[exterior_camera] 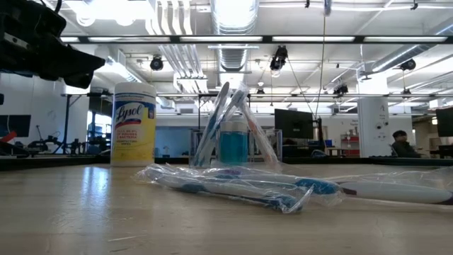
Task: Pick & Place toothbrushing station
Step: Put the blue toothbrush into the left section of the transparent organizer
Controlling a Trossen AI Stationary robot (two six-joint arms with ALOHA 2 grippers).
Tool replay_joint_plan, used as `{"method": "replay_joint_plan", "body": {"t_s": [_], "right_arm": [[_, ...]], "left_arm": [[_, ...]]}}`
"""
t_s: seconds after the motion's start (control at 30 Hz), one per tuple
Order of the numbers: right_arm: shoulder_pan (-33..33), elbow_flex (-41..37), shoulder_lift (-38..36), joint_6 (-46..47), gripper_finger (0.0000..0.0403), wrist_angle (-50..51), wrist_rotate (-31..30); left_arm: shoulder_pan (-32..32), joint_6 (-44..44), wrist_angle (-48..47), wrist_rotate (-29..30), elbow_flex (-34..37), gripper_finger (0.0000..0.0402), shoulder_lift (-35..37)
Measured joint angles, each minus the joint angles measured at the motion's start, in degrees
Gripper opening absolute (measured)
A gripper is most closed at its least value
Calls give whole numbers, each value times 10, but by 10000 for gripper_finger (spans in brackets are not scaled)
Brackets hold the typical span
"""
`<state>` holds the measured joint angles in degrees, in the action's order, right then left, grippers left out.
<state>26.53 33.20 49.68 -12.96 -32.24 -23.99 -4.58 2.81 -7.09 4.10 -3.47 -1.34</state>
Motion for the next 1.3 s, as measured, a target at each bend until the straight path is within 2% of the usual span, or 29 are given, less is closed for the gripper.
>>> {"method": "replay_joint_plan", "body": {"t_s": [0.1, 0.3, 0.67, 0.9, 1.3], "right_arm": [[-8, -58, -42, -1, 13, -46, 32], [-11, -144, -92, -10, 13, -107, 33], [-11, -282, -103, -41, 13, -284, 31], [-11, -323, -103, -72, 13, -327, 30], [-11, -317, -104, -97, 13, -323, 28]], "left_arm": [[0, 4, 6, 0, 1, 21, 0], [0, 4, 13, 1, 2, 23, 0], [0, -3, 17, 1, 2, 21, 0], [0, -14, 12, 0, 2, 18, -1], [0, -18, 22, -1, 7, 19, -4]]}}
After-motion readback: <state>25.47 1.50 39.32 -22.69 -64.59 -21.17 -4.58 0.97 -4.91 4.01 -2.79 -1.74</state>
